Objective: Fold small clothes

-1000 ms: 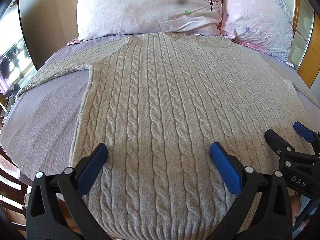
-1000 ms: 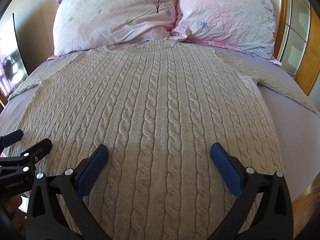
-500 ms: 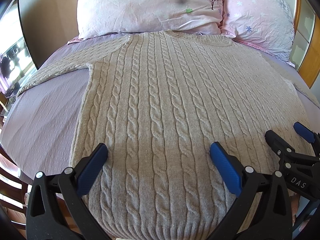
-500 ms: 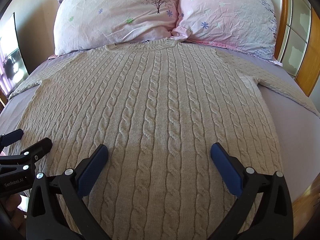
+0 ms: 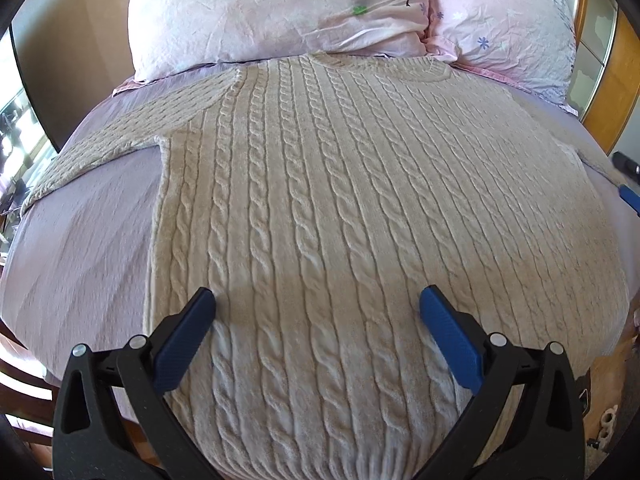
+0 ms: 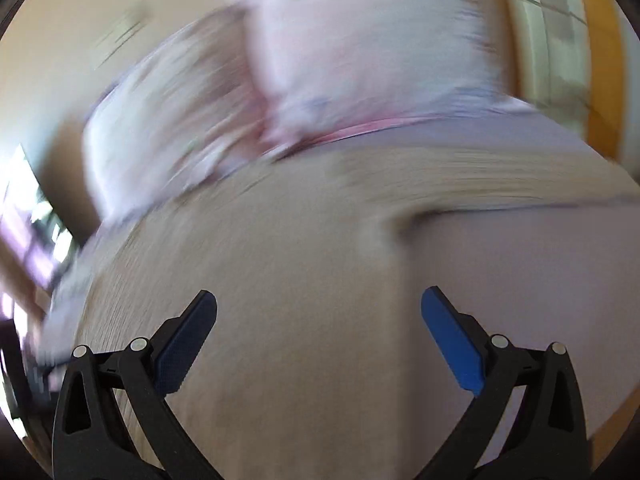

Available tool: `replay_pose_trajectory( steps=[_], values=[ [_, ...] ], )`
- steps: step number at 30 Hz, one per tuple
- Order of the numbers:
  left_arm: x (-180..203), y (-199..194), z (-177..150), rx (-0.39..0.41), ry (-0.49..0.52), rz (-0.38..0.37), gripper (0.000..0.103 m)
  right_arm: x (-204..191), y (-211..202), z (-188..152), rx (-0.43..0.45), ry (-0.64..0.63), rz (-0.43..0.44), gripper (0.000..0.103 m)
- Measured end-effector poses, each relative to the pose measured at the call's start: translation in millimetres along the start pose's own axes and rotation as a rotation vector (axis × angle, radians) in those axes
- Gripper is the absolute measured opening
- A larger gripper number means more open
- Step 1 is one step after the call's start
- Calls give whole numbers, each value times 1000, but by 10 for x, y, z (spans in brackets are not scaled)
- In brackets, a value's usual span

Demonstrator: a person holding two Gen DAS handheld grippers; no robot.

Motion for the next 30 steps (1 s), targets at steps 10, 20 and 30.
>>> replay_pose_trajectory(
  steps=[10, 20, 30],
  values=[
    [-398, 119, 505, 59, -126, -11, 101, 2048, 138, 516, 54, 593, -209, 56],
    [-1487, -176, 688, 295, -358, -104, 101, 1437, 63, 1032, 196, 343, -259, 8],
    [-2727, -199, 841, 320, -656, -12, 98, -2225, 319, 331, -85, -433, 507, 43]
  ],
)
Point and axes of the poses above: each gripper's, at about its wrist camera, not at the fingertips, and y roughly the way its jaws point, x to its right, z to its top, the point moved 3 cm from there along y, roughly the way its jaws point, and after that the axes turned 6 degrees about -y, right-handed, at the moved point
